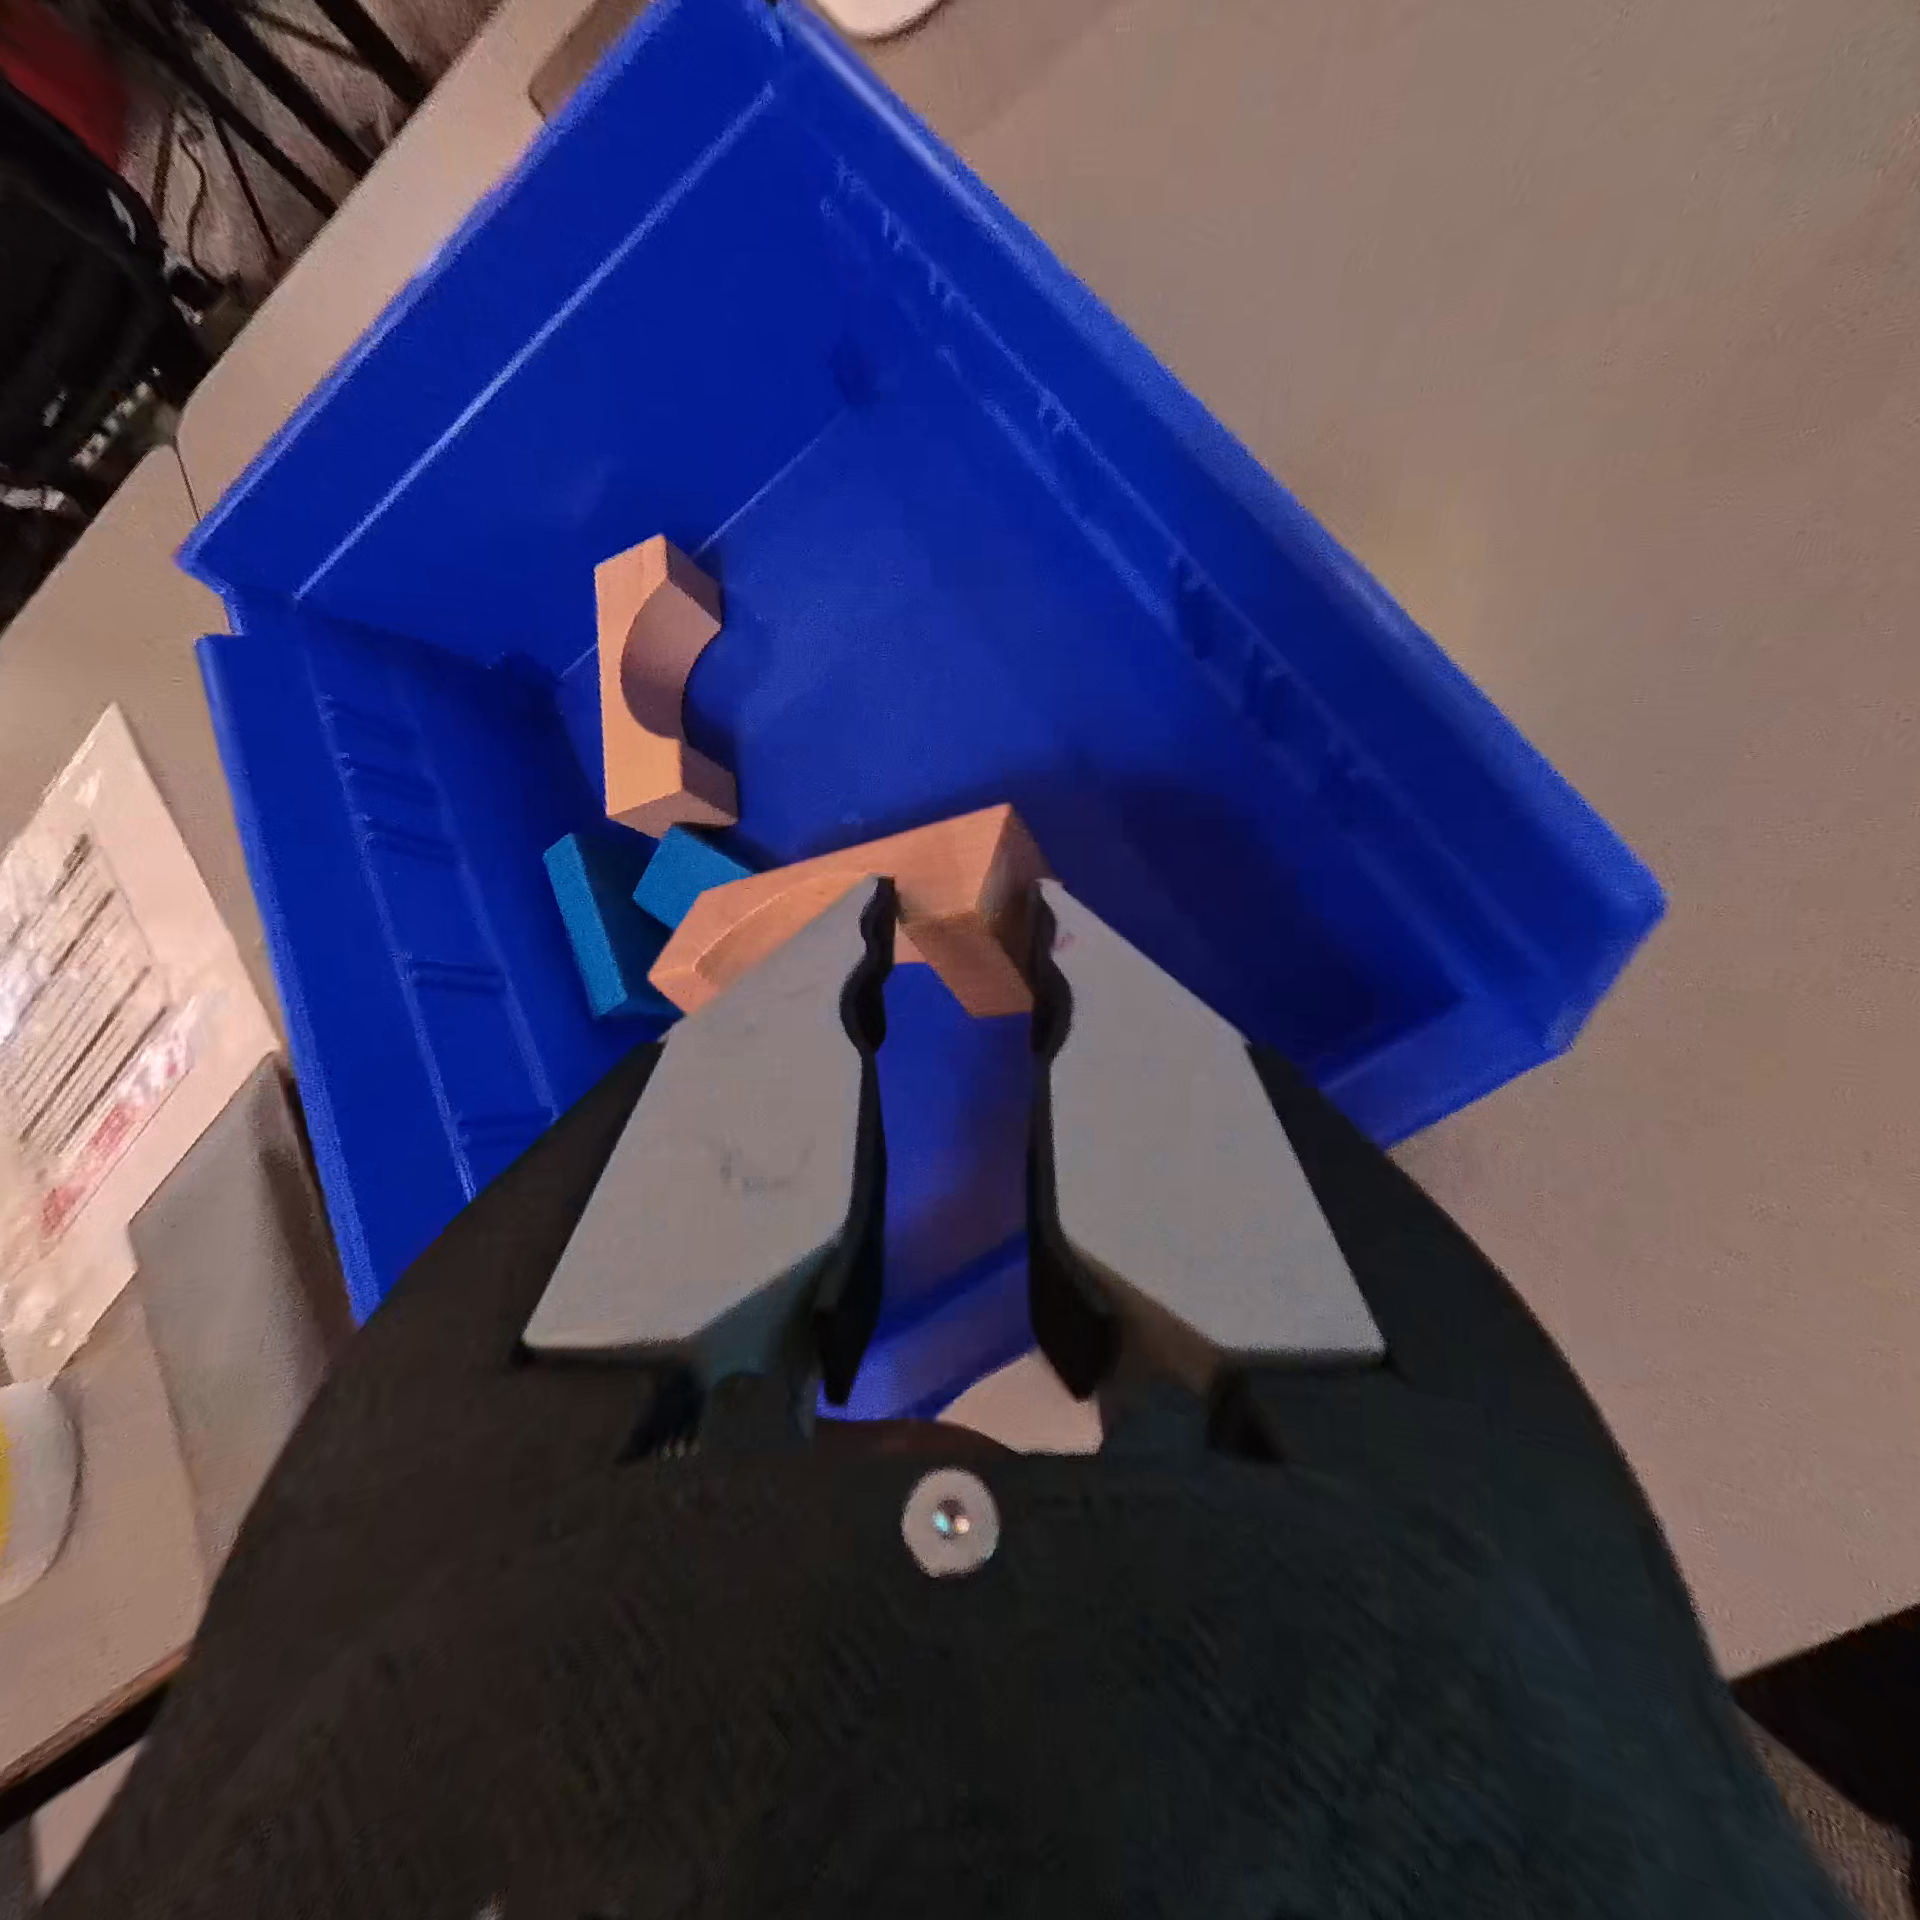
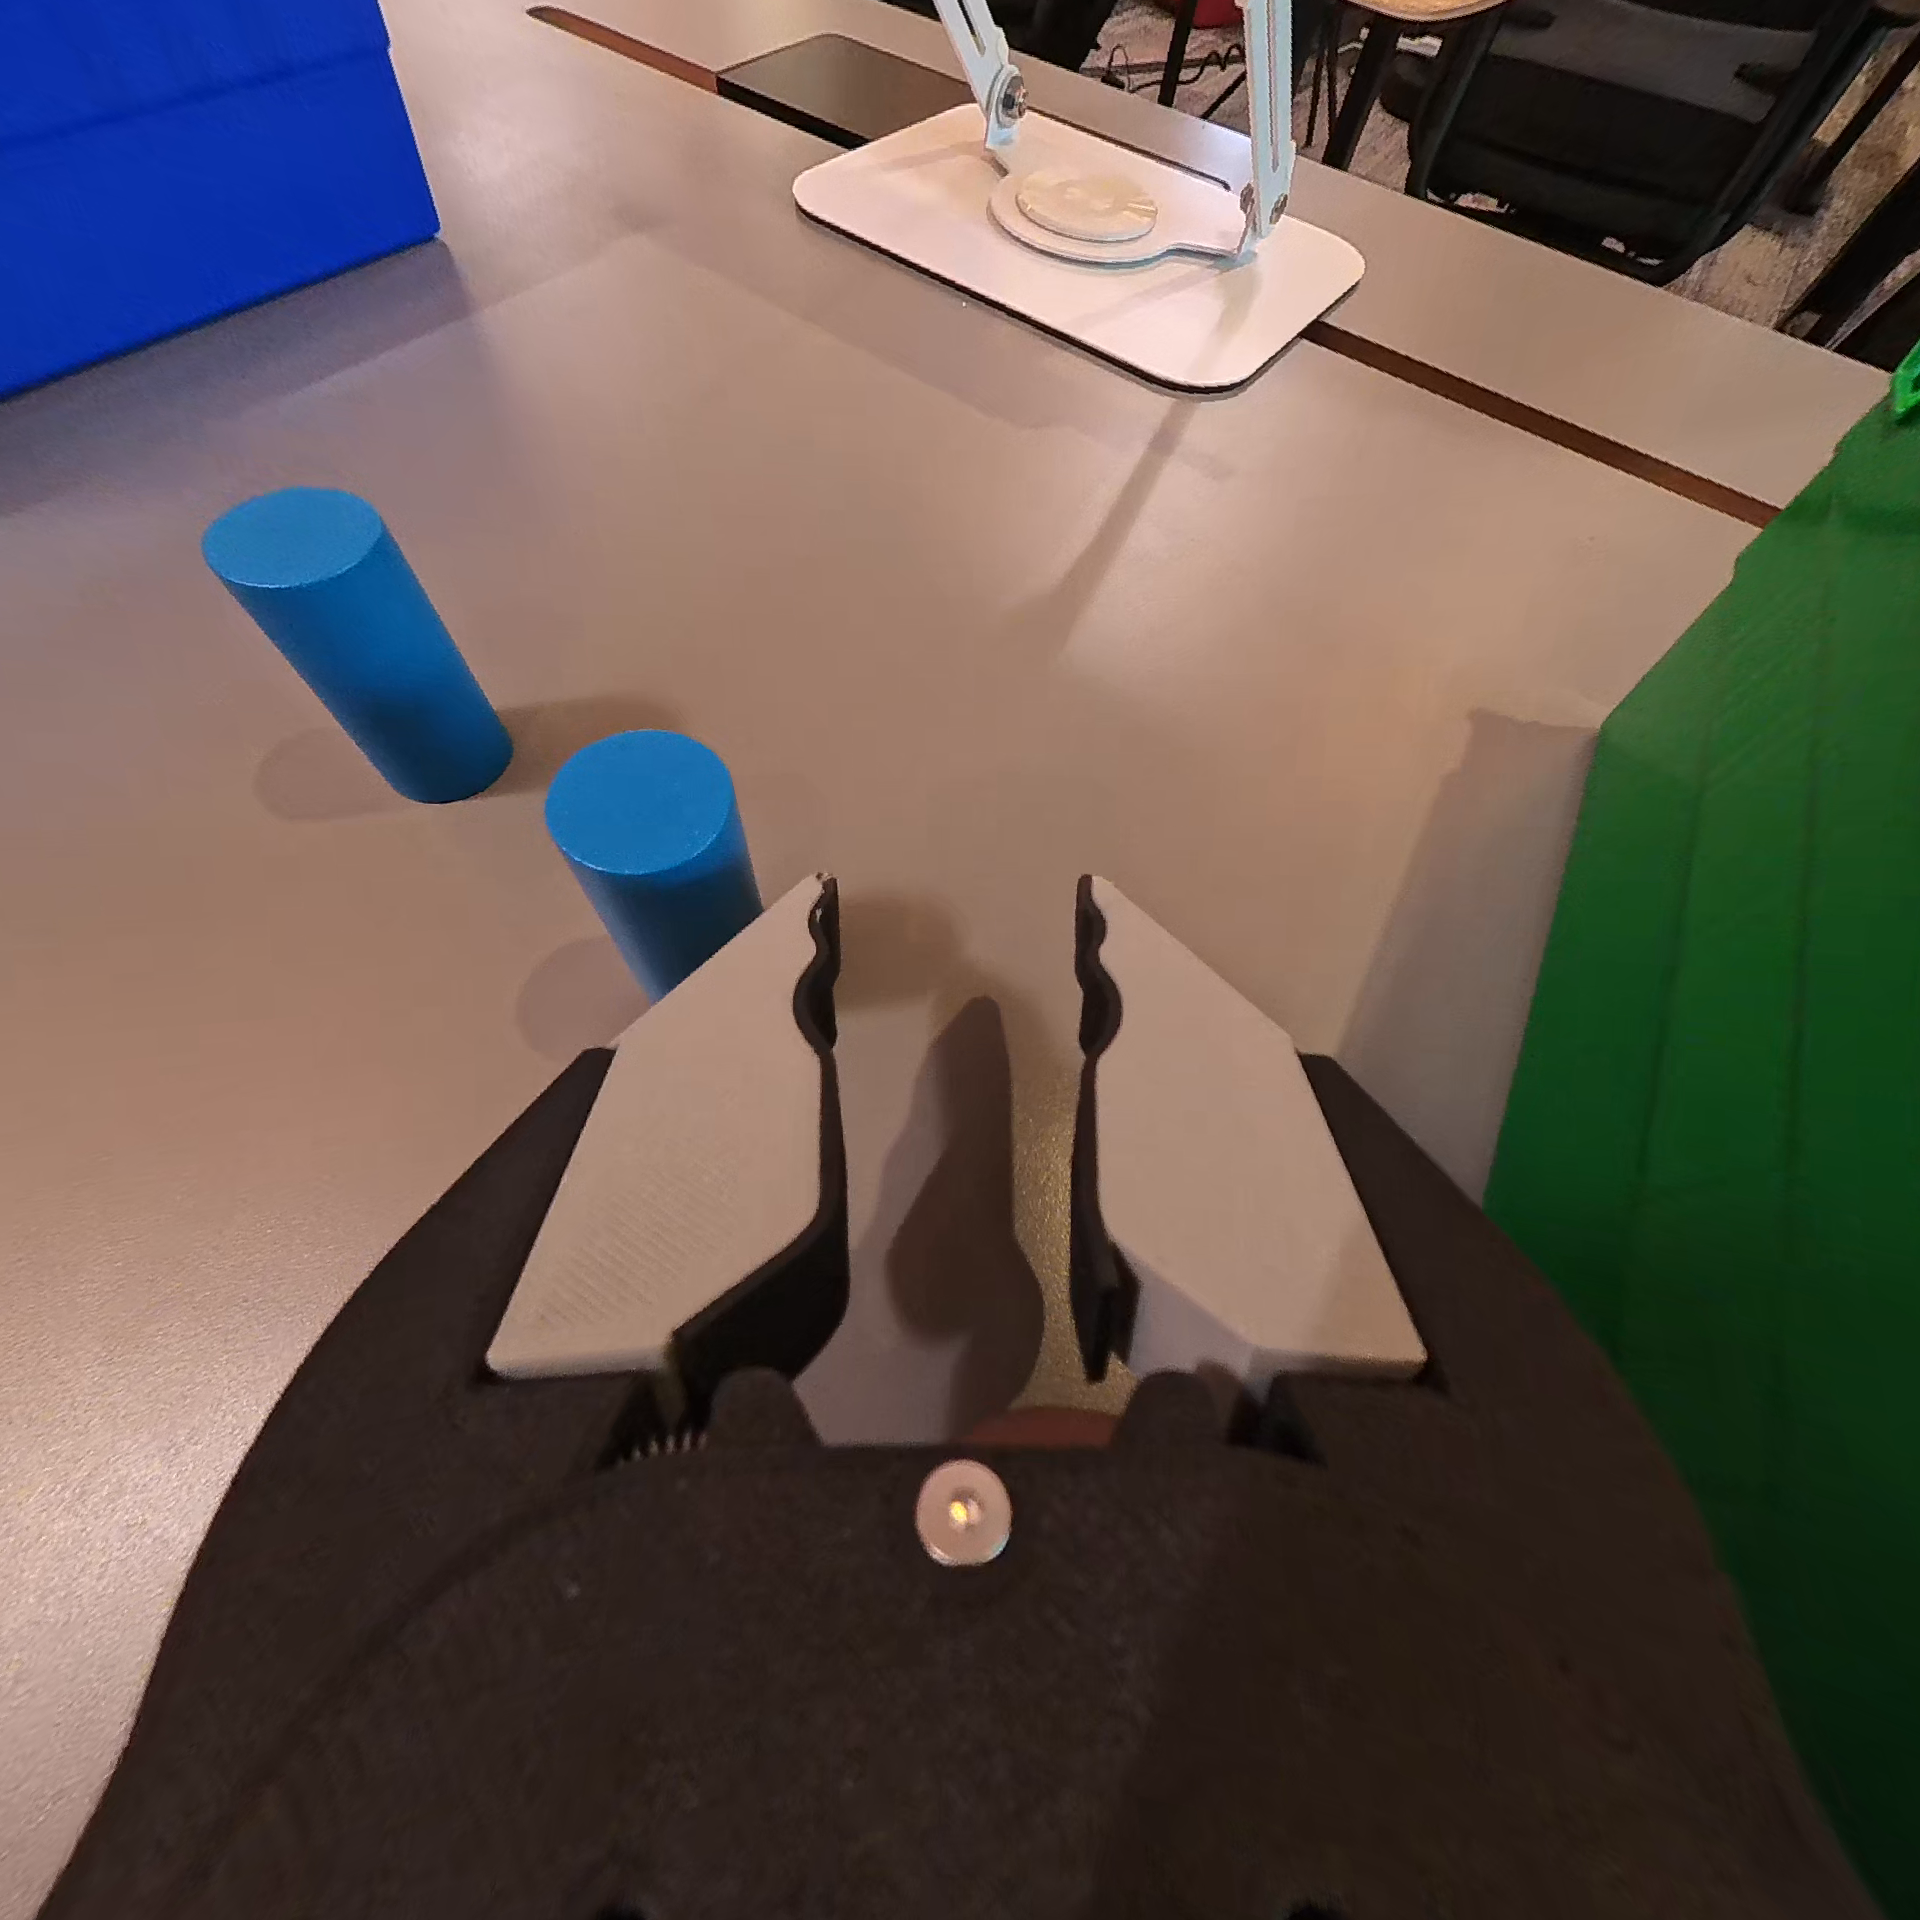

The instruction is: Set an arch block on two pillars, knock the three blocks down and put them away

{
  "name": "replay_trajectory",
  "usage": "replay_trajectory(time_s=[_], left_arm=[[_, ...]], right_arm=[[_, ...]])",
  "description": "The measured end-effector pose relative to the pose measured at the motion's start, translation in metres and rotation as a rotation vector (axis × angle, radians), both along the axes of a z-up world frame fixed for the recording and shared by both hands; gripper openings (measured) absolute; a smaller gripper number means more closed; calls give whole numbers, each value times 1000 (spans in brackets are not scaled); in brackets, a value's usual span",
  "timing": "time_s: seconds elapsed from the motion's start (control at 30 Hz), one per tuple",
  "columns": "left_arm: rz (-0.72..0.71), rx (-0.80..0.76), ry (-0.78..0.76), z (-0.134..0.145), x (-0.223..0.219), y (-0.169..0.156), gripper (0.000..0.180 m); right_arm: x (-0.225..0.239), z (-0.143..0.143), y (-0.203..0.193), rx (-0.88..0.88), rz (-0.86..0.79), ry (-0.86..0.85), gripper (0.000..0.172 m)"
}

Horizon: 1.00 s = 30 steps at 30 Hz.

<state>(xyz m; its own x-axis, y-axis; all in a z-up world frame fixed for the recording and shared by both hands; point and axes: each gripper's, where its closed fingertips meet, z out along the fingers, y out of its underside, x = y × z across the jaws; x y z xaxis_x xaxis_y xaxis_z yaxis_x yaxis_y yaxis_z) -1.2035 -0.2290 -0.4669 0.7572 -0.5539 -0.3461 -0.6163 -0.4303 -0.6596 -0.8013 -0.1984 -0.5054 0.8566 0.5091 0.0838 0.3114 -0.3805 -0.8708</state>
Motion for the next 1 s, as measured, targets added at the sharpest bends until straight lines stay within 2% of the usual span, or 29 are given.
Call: replay_trajectory(time_s=[0.07,0.33,0.47,0.7,1.0], left_arm=[[-50,29,-102,5,4,-5,23],[-42,182,-419,40,-4,-4,23],[-29,177,-479,38,-3,-1,23],[-62,243,-421,41,9,-2,23],[-155,520,-84,63,26,-12,22]], right_arm=[[0,0,0,0,0,-4,43],[0,-1,0,-2,-1,-2,43],[0,0,0,0,-1,-2,43],[2,5,1,25,-8,7,43],[-2,41,-4,172,16,95,44]])
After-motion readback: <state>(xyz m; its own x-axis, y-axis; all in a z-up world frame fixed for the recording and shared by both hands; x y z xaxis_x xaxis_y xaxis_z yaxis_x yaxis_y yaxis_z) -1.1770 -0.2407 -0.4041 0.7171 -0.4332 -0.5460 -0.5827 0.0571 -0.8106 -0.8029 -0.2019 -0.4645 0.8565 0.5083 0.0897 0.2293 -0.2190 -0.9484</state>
